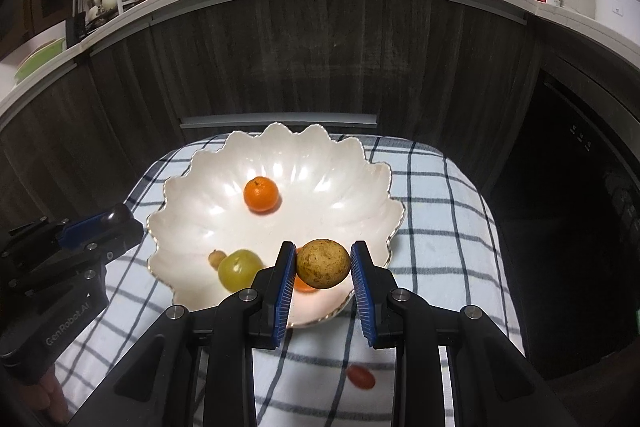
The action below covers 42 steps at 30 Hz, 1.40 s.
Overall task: Organize fruits
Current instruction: 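Carry the plum over the bowl with the left tool while the right tool carries the potato there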
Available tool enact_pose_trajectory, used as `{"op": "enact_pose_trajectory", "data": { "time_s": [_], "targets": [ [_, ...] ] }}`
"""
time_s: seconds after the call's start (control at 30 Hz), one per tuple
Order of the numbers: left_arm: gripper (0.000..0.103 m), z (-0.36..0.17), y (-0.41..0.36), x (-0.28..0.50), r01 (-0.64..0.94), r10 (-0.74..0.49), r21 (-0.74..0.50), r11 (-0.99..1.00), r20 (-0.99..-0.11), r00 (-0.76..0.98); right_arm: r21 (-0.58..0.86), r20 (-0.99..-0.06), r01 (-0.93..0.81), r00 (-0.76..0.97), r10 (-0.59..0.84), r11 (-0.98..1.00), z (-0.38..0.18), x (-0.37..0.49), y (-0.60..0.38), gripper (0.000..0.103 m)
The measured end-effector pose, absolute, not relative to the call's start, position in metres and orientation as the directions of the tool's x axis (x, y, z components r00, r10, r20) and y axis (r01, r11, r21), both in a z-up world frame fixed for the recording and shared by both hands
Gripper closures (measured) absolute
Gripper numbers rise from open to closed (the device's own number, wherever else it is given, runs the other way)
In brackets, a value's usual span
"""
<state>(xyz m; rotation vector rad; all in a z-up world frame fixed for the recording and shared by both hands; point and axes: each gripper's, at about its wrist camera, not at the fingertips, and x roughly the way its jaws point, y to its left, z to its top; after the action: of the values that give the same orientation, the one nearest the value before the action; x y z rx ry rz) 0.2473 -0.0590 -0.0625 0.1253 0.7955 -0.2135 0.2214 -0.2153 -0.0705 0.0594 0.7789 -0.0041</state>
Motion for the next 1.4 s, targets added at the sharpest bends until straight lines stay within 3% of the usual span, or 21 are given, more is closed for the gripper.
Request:
{"op": "enact_pose_trajectory", "data": {
  "time_s": [1.4],
  "targets": [
    [0.076,-0.098,-0.058,0.319,0.188,-0.124,0.003,0.982,-0.741,0.659,0.043,-0.746,0.1,0.666,-0.035,0.994,-0.102,0.287,-0.231,0.073]
  ]
}}
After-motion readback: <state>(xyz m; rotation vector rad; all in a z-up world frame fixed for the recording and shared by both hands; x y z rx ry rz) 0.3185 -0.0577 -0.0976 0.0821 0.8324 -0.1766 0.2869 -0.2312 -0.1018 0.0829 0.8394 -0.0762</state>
